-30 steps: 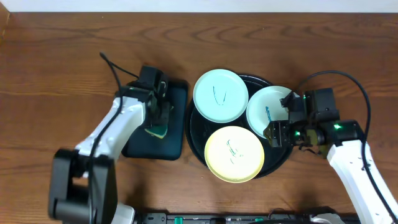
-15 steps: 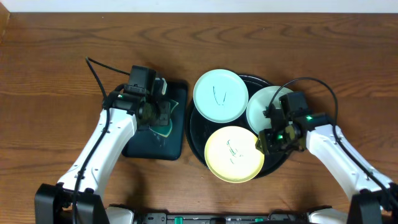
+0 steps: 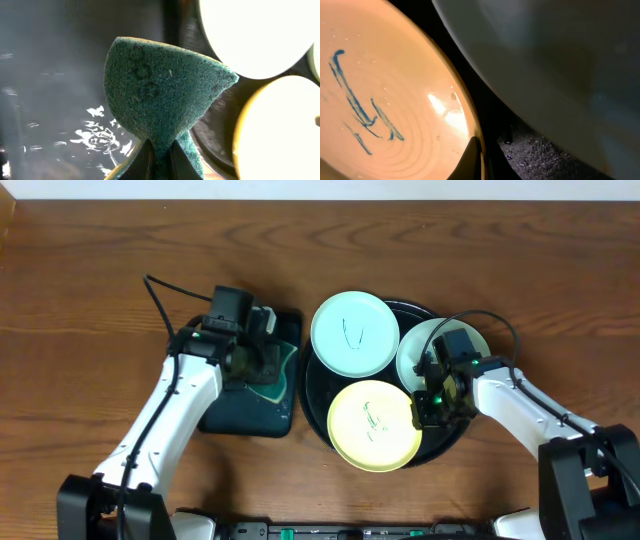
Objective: Clean dirty plates on tray and stack at the side
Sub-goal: 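Hold yellow plate with right gripper and scrub it with the sponge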
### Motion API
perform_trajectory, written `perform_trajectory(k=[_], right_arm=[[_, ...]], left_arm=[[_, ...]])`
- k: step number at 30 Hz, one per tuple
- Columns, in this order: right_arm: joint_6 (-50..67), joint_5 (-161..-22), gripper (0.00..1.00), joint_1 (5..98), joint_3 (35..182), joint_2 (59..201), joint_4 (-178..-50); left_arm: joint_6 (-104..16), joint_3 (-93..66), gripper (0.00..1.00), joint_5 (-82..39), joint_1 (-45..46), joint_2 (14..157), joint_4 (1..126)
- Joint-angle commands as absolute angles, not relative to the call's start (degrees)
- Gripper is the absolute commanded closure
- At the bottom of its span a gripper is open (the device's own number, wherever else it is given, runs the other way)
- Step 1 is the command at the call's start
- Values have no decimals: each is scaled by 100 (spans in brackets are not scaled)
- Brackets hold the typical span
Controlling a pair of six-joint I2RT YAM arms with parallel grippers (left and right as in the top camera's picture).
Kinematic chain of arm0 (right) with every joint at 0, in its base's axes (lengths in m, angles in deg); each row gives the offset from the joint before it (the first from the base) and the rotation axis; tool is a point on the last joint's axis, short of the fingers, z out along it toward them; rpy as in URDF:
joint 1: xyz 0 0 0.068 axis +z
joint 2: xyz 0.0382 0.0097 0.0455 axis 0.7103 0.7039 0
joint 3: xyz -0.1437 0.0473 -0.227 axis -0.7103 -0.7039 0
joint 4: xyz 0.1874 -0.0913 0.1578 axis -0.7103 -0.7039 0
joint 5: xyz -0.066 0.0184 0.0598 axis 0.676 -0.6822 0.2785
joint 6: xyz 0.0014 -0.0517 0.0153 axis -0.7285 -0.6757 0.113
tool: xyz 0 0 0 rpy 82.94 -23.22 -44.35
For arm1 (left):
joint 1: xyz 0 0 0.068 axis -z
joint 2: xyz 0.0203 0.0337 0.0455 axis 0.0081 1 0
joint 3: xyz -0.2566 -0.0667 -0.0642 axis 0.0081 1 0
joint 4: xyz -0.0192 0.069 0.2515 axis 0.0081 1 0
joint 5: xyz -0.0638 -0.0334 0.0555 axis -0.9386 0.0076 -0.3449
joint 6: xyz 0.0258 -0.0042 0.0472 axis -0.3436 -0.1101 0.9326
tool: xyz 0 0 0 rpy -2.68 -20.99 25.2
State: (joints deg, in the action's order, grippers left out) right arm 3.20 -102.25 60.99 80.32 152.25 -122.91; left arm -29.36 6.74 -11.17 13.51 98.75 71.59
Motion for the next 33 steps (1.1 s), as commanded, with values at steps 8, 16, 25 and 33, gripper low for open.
perform_trajectory(k=[8, 16, 25, 33], right_arm=[[405, -10170, 99, 6149, 7992, 15267, -12261], [403, -10170, 99, 6149, 7992, 15267, -12272], [403, -10170, 99, 6149, 7992, 15267, -12272], [403, -10170, 99, 6149, 7992, 15267, -12276]], left_arm=[[-4215, 353, 92, -1663, 3294, 10002, 6246], [-5437, 355, 93, -1338, 4470, 10867, 5643], [-5821, 355, 92, -1040, 4632, 11792, 5592], [-5819, 309, 93, 1158, 4295, 11676, 6554]])
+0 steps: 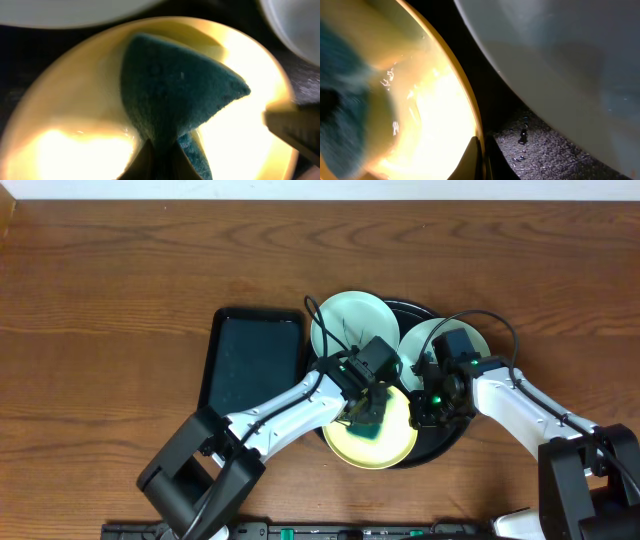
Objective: Clean dirty plates on tray and stack at the side
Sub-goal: 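Hold yellow plate with right gripper and scrub it with the sponge, then lift the yellow plate with the right gripper and place it at right side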
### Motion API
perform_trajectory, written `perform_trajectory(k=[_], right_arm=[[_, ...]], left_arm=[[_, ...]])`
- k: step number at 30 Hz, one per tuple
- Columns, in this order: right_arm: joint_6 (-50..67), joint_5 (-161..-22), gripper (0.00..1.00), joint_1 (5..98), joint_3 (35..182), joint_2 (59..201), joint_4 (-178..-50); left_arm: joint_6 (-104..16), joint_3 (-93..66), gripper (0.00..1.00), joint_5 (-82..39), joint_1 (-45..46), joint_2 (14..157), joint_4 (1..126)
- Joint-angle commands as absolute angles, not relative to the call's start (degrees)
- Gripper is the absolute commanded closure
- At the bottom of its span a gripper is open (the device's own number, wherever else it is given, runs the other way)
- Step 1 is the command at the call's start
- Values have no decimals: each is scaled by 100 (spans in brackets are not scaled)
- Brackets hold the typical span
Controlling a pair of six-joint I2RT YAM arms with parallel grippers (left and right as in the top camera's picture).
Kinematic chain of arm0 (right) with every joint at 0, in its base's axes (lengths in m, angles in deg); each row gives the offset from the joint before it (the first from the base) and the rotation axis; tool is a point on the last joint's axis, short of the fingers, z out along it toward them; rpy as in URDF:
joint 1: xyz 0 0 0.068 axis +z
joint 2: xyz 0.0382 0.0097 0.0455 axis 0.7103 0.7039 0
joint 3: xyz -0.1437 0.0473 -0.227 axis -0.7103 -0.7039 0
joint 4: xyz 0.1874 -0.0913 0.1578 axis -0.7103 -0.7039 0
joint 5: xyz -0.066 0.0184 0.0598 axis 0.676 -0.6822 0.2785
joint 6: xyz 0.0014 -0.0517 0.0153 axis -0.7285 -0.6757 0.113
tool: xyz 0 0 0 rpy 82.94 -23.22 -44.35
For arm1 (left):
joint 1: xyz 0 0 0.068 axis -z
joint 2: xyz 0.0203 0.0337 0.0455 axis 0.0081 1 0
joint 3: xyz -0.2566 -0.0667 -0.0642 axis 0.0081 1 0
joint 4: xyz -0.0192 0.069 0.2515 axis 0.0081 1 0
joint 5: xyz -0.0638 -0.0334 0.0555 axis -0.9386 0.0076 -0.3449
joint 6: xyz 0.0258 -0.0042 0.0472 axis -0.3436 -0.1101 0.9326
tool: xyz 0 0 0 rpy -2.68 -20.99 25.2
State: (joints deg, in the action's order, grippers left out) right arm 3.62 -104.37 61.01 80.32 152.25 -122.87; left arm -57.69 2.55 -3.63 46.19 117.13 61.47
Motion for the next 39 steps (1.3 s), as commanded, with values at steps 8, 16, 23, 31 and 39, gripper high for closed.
perform_trajectory(k=[8, 16, 23, 31, 39], right_arm=[[405, -10172, 99, 6149, 7994, 15265, -12300], [399, -10205, 99, 6149, 8196, 14978, -12573], [408, -9213, 99, 6156, 8353, 14043, -12560], [506, -6933, 99, 6647, 8423, 13151, -12377], [88, -4966, 99, 7775, 8427, 12841, -11817]], left_arm=[[-5452, 202, 93, 85, 4105, 10640, 6617], [-4805, 202, 93, 114, 3395, 9499, 7148], [-4342, 239, 93, -216, 1880, 9519, 7286], [-4158, 246, 92, -343, 820, 10218, 7155], [-3900, 246, 92, -334, 630, 11005, 6936]])
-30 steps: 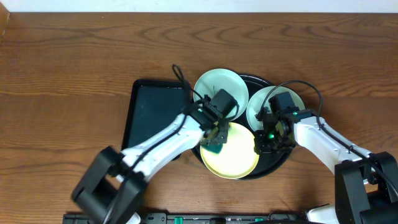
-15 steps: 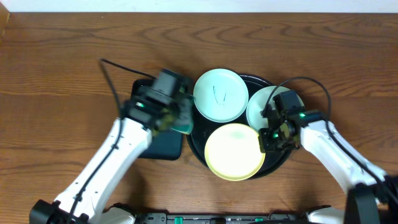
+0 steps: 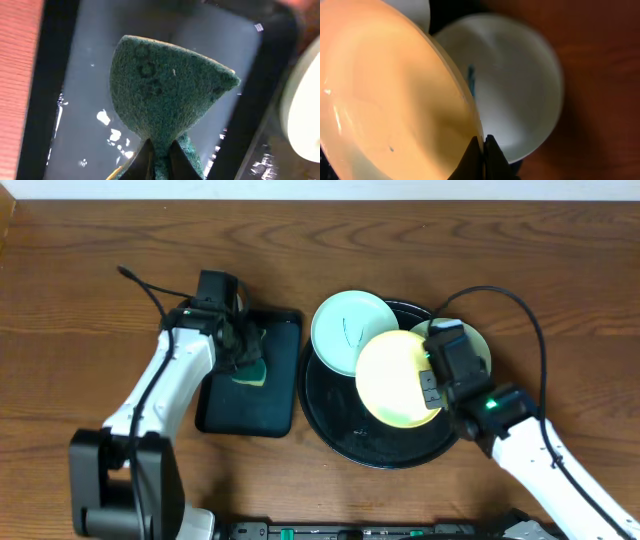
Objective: Clean dirty plates on tray and stack at the side
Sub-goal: 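Lift the yellow plate with the right gripper and place it at right side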
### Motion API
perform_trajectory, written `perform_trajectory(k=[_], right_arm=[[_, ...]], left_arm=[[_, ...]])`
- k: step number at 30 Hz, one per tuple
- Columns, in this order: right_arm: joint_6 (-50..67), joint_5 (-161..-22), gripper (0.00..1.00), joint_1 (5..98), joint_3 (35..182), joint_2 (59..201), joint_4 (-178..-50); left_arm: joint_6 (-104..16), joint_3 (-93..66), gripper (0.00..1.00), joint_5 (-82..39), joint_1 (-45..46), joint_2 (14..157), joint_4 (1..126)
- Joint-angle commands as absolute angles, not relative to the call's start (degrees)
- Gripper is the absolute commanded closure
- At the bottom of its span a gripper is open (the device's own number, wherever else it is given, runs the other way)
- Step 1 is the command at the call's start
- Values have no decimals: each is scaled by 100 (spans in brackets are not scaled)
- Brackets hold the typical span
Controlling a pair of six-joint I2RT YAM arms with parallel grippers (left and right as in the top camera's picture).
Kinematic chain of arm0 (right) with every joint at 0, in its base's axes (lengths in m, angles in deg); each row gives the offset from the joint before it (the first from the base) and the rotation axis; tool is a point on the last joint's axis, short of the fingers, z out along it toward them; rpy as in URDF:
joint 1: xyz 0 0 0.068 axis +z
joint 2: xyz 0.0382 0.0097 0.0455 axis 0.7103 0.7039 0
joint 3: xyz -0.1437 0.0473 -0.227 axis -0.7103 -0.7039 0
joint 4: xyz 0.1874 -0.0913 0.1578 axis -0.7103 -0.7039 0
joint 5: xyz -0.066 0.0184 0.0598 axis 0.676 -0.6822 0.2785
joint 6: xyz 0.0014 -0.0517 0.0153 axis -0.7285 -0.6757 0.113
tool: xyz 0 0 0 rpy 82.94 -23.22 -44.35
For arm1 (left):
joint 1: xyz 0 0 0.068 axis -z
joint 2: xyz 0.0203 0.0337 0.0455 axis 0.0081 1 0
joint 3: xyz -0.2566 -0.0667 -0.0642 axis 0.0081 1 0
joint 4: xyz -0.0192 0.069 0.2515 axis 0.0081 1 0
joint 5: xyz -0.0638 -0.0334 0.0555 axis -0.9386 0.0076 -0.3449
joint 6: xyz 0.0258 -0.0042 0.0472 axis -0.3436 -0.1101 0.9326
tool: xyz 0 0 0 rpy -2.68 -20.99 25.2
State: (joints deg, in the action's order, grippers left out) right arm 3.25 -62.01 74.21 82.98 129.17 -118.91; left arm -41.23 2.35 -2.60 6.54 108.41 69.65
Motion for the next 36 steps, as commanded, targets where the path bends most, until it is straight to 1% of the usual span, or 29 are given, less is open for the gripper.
perform_trajectory(k=[1, 3, 7, 10, 14, 17, 19, 22, 25, 26, 28, 32, 36], right_arm=[[1, -4664, 99, 7950, 8427, 12841, -11778], [-274, -4074, 99, 8302, 8427, 12841, -11675], [-788, -3047, 99, 8905, 8427, 12841, -11369], [-1022, -2308, 99, 9283, 8427, 12841, -11013], [-1018, -1895, 99, 9388, 8427, 12841, -10799], [-792, -1895, 99, 9279, 8427, 12841, -10772], [-681, -1897, 99, 9148, 8427, 12841, -10770], [-602, -1899, 99, 8925, 8427, 12841, -10685], [139, -2138, 99, 8643, 8427, 12819, -10755], [565, -2586, 99, 8420, 8427, 12808, -10853], [1063, -3388, 99, 8011, 8427, 12804, -10991], [1817, -4793, 99, 6827, 8427, 12804, -11212], [2187, -5840, 99, 5517, 8427, 12804, -11303]], left_arm=[[-3900, 246, 92, -334, 630, 11077, 6919], [-3900, 246, 91, -313, 630, 11189, 6888], [-3902, 246, 84, -315, 630, 11252, 6818], [-3902, 246, 68, -315, 630, 11252, 6794], [-3902, 246, 57, -317, 630, 11252, 6794], [-3902, 246, 53, -317, 630, 11252, 6792], [-3902, 246, 52, -317, 630, 11252, 6792], [-3902, 246, 51, -319, 630, 11252, 6792], [-3902, 246, 51, -319, 630, 11252, 6792], [-3902, 246, 51, -319, 630, 11252, 6794], [-3902, 246, 51, -323, 630, 11252, 6794], [-3902, 246, 51, -328, 637, 11252, 6794], [-3902, 246, 51, -343, 637, 11252, 6794]])
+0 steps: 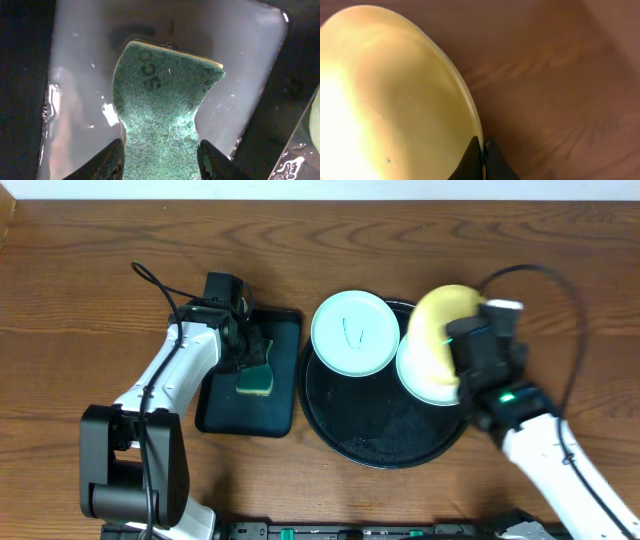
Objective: Clean dirty plates on tray and stack at the side
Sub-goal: 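Lift the yellow plate with the right gripper and place it at right side, then grasp the rim of the right pale green plate with the right gripper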
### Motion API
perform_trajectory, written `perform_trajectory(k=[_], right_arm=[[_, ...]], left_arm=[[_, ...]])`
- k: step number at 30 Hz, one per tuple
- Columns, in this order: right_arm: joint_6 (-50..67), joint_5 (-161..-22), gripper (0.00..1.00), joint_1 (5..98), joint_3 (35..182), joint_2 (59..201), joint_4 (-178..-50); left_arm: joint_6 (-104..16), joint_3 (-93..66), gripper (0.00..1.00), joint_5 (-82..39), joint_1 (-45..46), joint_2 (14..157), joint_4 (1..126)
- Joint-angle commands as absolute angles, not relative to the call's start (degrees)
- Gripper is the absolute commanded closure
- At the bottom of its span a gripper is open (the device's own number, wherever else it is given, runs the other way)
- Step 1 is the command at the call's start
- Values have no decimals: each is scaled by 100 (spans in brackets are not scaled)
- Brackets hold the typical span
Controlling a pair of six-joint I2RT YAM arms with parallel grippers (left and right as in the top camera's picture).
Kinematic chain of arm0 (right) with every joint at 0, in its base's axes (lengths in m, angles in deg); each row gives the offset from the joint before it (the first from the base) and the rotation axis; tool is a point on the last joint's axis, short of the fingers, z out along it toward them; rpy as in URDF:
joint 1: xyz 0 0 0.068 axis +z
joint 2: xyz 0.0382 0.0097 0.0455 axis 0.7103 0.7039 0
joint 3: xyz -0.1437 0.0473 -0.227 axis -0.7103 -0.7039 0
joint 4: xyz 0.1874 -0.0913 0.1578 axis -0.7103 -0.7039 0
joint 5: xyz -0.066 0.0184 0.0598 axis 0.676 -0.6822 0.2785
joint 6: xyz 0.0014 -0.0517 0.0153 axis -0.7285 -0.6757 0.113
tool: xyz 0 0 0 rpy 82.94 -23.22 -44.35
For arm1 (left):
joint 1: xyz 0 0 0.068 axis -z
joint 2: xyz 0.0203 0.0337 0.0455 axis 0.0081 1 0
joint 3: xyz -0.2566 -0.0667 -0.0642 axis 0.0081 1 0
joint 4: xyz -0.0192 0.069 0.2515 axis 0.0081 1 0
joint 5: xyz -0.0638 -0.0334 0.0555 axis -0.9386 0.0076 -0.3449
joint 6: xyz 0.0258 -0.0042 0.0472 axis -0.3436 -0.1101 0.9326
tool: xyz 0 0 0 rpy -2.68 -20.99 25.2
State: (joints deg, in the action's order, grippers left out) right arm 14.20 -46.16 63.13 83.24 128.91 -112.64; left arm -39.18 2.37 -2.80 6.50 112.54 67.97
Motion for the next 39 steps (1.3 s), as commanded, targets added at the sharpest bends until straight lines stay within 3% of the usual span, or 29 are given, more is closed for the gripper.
perform_trajectory(k=[1, 8, 14, 20, 24, 29, 31, 39], right_arm=[[2254, -6039, 99, 5220, 8427, 12804, -11334], [2694, -6787, 99, 3076, 8425, 12856, -11642], [2689, -6918, 98, 2112, 8414, 13151, -11765], [2495, -7012, 94, 2051, 8414, 13691, -11778], [1990, -7724, 78, 2062, 8414, 13883, -11603], [353, -10629, 56, 2140, 8414, 13883, -11006], [64, -11123, 50, 2258, 8414, 13883, -11061], [-228, -10657, 46, 2993, 8405, 14246, -11218]], left_arm=[[-3902, 246, 51, -343, 637, 11252, 6794], [-3902, 246, 51, -343, 637, 11252, 6794], [-3902, 246, 51, -343, 637, 11252, 6792], [-3902, 246, 51, -341, 637, 11252, 6794], [-3900, 246, 51, -339, 637, 11252, 6818], [-3902, 246, 51, -339, 637, 11252, 6818], [-3902, 248, 51, -339, 637, 11252, 6818], [-3902, 248, 51, -341, 637, 11252, 6821]])
